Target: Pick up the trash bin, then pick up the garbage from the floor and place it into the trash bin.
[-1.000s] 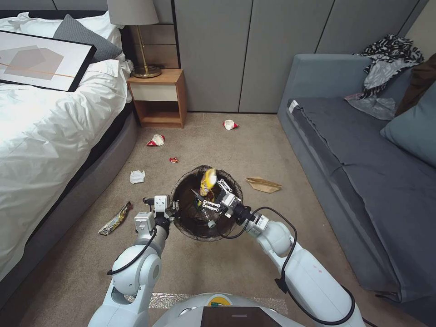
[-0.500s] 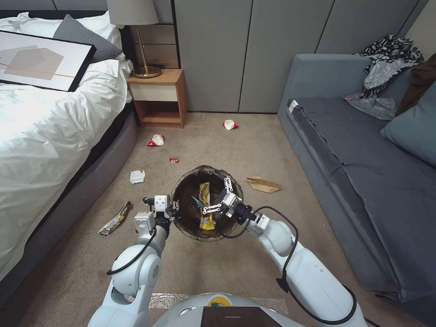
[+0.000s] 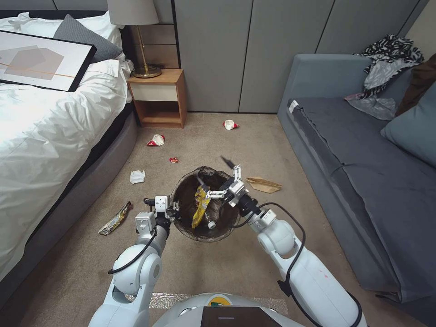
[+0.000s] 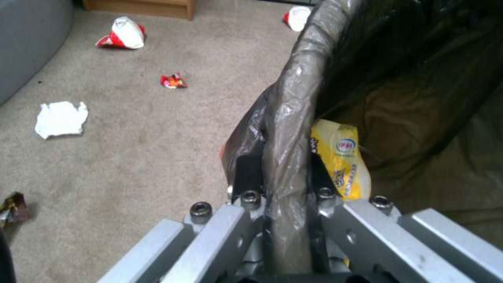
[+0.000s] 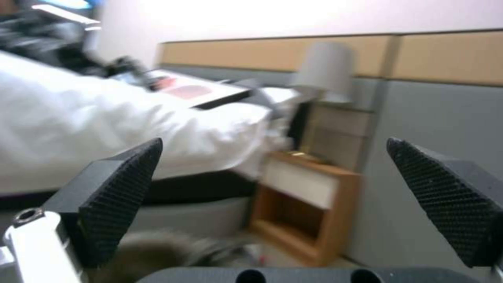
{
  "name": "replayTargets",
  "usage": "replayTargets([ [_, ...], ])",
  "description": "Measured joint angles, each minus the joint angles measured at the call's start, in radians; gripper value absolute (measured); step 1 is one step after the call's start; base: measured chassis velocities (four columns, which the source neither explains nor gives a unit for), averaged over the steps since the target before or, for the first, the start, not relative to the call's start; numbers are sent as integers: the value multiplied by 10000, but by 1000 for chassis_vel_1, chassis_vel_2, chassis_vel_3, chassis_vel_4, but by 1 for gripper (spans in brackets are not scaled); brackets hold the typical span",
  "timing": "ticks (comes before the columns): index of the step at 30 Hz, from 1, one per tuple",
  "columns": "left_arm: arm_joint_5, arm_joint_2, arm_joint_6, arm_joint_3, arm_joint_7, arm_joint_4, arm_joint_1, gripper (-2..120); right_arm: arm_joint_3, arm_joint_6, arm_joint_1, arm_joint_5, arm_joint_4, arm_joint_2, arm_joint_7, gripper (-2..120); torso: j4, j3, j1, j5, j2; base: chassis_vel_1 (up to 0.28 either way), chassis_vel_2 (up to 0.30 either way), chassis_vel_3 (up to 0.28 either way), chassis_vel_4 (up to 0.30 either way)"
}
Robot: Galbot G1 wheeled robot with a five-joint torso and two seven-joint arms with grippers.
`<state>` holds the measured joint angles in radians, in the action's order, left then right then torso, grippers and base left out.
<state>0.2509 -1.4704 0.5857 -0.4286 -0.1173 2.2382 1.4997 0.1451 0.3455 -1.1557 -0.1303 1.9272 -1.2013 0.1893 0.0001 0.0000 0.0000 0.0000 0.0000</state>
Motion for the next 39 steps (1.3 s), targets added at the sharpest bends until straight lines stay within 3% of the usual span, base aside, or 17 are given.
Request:
replayTargets([
  [2, -2, 59, -44, -66, 3, -52, -44, 0, 631, -193, -575, 116, 590, -222, -954, 100, -1, 0, 0, 0, 0, 0, 0, 0, 0],
  [6, -23, 114, -165, -134, 8, -174, -87, 0, 1498, -176, -1412, 278, 1184, -487, -1886, 100, -2, -1, 0, 1, 0, 0, 0, 0, 0],
  [14, -102, 145, -366, -174, 23, -359, -111, 0, 3121, 648, -2891, 642, 1544, -1230, -3042, 100, -2, 0, 0, 0, 0, 0, 0, 0, 0],
  [27, -238, 207, -594, -261, 55, -506, -92, 0, 3987, 2652, -3849, 1301, -224, -2337, -3334, 100, -1, -1, -1, 1, 0, 0, 0, 0, 0],
  [39, -262, 157, -628, -281, 49, -552, -99, 0, 3891, 2925, -3875, 1434, -817, -2656, -2884, 100, 0, 0, 0, 0, 0, 0, 0, 0, 0],
])
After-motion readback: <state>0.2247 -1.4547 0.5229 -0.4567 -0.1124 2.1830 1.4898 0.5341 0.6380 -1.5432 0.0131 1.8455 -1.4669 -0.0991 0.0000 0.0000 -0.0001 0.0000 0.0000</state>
